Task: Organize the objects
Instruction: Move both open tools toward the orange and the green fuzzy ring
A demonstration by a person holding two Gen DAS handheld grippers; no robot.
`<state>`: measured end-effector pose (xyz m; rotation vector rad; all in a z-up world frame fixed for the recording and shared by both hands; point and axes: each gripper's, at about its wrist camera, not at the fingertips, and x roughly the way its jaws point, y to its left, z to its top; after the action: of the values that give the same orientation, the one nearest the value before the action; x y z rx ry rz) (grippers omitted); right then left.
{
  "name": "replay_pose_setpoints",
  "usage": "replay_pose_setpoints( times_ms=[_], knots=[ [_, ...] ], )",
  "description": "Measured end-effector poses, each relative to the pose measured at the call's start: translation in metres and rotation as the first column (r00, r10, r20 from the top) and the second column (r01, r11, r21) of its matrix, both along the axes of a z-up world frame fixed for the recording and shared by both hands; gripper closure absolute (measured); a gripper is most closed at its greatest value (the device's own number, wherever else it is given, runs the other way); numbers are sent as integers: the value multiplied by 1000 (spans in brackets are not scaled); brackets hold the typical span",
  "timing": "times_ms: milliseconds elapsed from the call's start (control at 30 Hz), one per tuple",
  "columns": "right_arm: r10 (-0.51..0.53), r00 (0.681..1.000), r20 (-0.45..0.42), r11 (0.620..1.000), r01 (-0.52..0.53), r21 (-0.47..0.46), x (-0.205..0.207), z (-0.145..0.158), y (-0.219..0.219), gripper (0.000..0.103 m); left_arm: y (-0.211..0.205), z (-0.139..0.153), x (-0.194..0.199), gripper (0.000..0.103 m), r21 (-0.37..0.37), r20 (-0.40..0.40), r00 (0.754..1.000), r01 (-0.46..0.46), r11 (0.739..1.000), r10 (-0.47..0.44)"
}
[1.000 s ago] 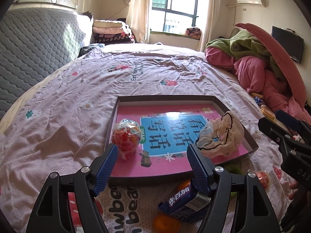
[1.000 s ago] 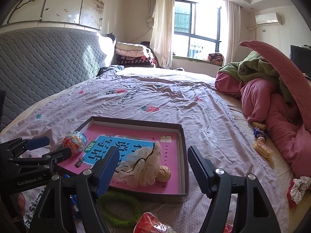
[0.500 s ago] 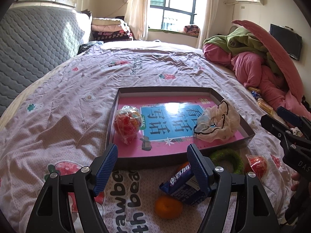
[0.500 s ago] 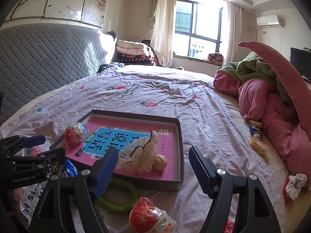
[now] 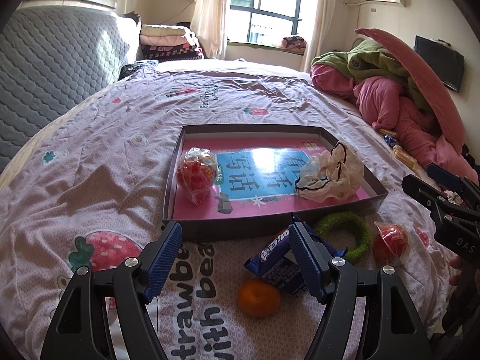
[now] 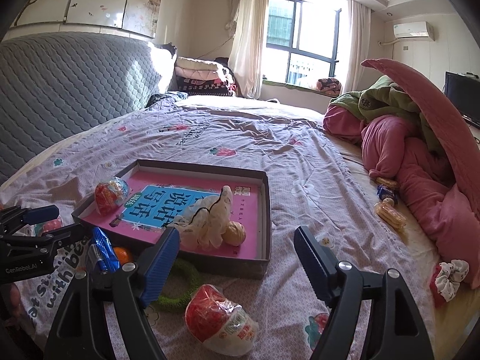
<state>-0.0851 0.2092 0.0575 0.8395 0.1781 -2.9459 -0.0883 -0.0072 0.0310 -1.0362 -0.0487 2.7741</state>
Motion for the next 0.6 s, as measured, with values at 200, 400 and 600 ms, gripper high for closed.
replay_pose_setpoints(
  times_ms=[200,400,600],
  knots=[
    [-2,1000,9,1000,2,9,4,-3,2,25,-1,-5,7,28,-12,9,1000,0,1000,0],
    [-5,1000,13,1000,5,8,12,-6,4,25,-3,-8,12,28,-15,15,1000,-6,1000,6],
    [-2,1000,25,1000,2,5,19,-9,5,25,-2,-12,19,28,-27,22,1000,1,1000,0]
  ],
)
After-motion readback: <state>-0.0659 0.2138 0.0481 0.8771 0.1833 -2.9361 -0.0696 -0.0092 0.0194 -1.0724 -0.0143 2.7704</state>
